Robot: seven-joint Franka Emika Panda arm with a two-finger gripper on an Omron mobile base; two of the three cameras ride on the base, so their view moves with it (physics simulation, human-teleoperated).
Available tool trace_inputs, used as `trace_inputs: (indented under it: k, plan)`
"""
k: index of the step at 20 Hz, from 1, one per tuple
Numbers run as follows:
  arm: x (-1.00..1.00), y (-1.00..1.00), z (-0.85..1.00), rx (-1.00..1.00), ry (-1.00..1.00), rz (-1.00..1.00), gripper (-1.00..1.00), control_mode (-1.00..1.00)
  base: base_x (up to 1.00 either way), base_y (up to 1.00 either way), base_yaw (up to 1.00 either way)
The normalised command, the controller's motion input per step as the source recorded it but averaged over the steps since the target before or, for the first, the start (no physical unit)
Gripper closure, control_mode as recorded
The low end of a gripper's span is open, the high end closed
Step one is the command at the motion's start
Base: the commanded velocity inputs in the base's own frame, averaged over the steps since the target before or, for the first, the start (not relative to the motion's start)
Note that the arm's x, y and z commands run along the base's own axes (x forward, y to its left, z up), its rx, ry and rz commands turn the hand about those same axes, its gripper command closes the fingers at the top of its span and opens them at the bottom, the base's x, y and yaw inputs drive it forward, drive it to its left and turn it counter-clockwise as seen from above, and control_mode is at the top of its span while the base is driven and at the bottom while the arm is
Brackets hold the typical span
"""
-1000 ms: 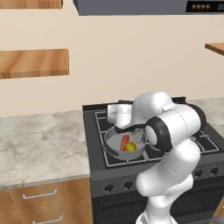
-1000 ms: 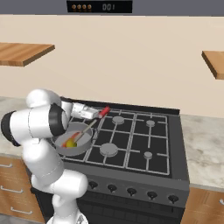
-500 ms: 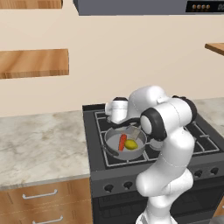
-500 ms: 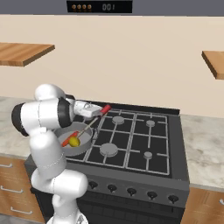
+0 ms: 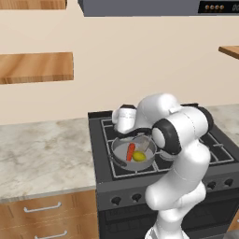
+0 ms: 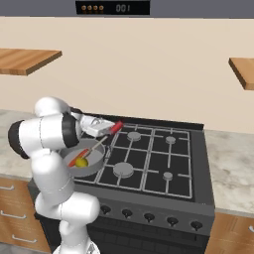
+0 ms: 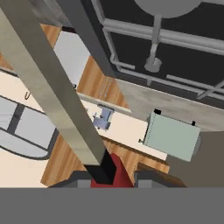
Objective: Put the carrot and lemon in the pot. Retrieve the spatula and lightly stir the vegetables in the pot.
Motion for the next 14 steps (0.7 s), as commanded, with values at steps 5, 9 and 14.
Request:
trace_inputs:
  k: [5,9,14]
  plan:
    - [-0.58,0.07,0.0,-0.05,0.0,0.0,1.0,-1.0,0.0,0.0,0.0]
    - [0.19,0.11,-0.03,-0.13,0.0,-0.05,1.0,-1.0,0.0,0.0,0.0]
    - [0.7,0.03,-0.03,-0.16,0.0,-0.18,1.0,-1.0,0.0,0.0,0.0]
